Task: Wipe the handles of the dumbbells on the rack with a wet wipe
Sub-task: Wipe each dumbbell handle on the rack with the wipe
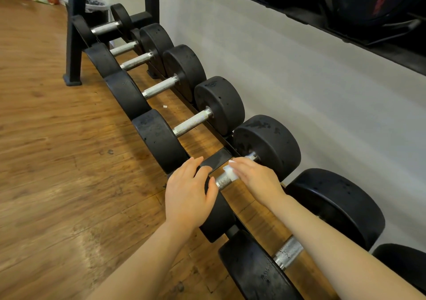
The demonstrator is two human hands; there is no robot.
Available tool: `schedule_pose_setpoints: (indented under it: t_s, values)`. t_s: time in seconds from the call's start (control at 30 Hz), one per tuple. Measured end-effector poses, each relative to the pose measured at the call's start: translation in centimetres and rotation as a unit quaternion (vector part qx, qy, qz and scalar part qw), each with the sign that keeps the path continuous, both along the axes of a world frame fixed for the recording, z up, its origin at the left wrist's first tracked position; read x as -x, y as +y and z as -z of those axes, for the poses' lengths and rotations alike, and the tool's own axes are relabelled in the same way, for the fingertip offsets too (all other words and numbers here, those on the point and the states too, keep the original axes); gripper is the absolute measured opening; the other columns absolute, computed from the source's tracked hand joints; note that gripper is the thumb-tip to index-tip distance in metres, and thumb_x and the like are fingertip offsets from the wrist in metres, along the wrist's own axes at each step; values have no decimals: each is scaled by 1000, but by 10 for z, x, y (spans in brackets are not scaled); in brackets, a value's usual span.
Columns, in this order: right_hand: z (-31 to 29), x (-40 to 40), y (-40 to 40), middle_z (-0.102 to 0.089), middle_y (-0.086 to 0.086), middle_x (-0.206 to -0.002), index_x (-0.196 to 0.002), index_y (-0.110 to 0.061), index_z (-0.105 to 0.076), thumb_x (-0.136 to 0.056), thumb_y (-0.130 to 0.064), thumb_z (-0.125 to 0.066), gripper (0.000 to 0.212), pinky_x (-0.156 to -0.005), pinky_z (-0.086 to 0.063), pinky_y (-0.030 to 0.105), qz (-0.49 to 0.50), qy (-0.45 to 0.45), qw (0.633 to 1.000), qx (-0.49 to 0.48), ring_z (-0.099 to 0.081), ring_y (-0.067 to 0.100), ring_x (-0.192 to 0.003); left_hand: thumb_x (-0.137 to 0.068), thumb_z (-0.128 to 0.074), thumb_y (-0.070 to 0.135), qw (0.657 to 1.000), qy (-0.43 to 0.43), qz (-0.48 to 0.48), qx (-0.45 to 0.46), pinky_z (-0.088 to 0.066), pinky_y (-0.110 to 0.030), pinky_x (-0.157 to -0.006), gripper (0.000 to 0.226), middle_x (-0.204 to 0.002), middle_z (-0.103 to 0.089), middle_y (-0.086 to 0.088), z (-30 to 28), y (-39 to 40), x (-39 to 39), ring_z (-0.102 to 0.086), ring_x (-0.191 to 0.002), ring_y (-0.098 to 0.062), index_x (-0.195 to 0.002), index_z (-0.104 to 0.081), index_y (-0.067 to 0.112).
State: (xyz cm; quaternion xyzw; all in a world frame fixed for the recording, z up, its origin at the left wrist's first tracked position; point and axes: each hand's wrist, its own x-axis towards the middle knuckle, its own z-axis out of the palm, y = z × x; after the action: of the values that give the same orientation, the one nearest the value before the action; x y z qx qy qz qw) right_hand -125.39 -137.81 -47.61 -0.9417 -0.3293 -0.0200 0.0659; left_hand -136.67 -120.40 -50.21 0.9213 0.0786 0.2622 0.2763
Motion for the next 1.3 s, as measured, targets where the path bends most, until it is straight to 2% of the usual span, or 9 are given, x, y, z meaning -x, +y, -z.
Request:
schedule_pose_setpoints:
  t_s: [0.1,0.27,0.4,0.57,0.7,0.87,1.03,1.17,1.3]
  values:
    - [2,-2,-4,-50,-1,-143,-139,-18,-51,-101,-20,-47,38,-99,-49,33,40,-34,998,-43,-54,16,-124,-93,-36,40,1000,-2,-1,1,-45,-38,-99,46,-126,-66,-3,0,0,0,-59,-122,-22,-110,-73,18]
    - [11,8,2,-48,-2,-145,-141,-20,-49,-100,-17,-50,40,-100,-48,36,-16,-13,999,-28,-52,16,-126,-93,-36,39,1000,2,0,2,-46,-39,-98,46,-126,-66,-3,0,0,-1,-59,-122,-22,-110,-73,18]
    - [11,2,-2,-53,3,-139,-135,-15,-56,-101,-20,-49,35,-94,-52,35,48,-49,993,-94,-57,19,-119,-93,-36,39,1000,1,5,3,-46,-39,-99,47,-126,-66,-3,0,0,0,-59,-122,-22,-111,-72,17]
    - [24,9,0,-55,0,-139,-134,-17,-57,-100,-24,-51,35,-96,-51,34,2,-55,993,-102,-56,16,-122,-93,-36,39,1000,3,4,3,-47,-41,-98,46,-126,-66,-4,-1,0,0,-59,-122,-24,-110,-72,16]
    - [23,-2,-4,-56,0,-137,-132,-17,-59,-101,-26,-48,34,-93,-52,35,73,-79,982,-155,-56,17,-120,-93,-37,38,1000,2,6,0,-47,-39,-98,45,-125,-66,-4,-1,0,0,-58,-122,-24,-110,-73,16]
    - [37,6,-6,-56,2,-138,-132,-16,-59,-97,-24,-51,37,-84,-58,36,3,-107,986,-131,-62,20,-115,-93,-37,38,1000,-5,5,4,-47,-40,-99,44,-126,-65,-4,0,0,0,-58,-123,-23,-111,-72,16]
    - [40,5,-9,-56,6,-138,-132,-13,-58,-89,-11,-67,44,-79,-59,38,48,-142,978,-144,-63,24,-110,-93,-37,39,1000,5,0,-1,-44,-38,-100,45,-127,-65,-2,1,-1,-1,-57,-124,-22,-112,-72,18]
    - [48,20,-1,-58,7,-136,-133,-12,-58,-81,-6,-75,55,-74,-59,34,-34,-156,980,-114,-66,23,-104,-93,-35,39,1000,7,0,2,-44,-40,-101,47,-129,-64,-3,-1,-1,1,-56,-126,-22,-115,-71,18]
    - [46,8,-6,-56,6,-138,-133,-13,-57,-80,-9,-76,57,-66,-61,36,38,-166,978,-123,-66,23,-101,-93,-35,39,1000,8,-1,1,-45,-40,-101,47,-128,-65,-3,-1,-1,0,-56,-125,-23,-114,-71,18]
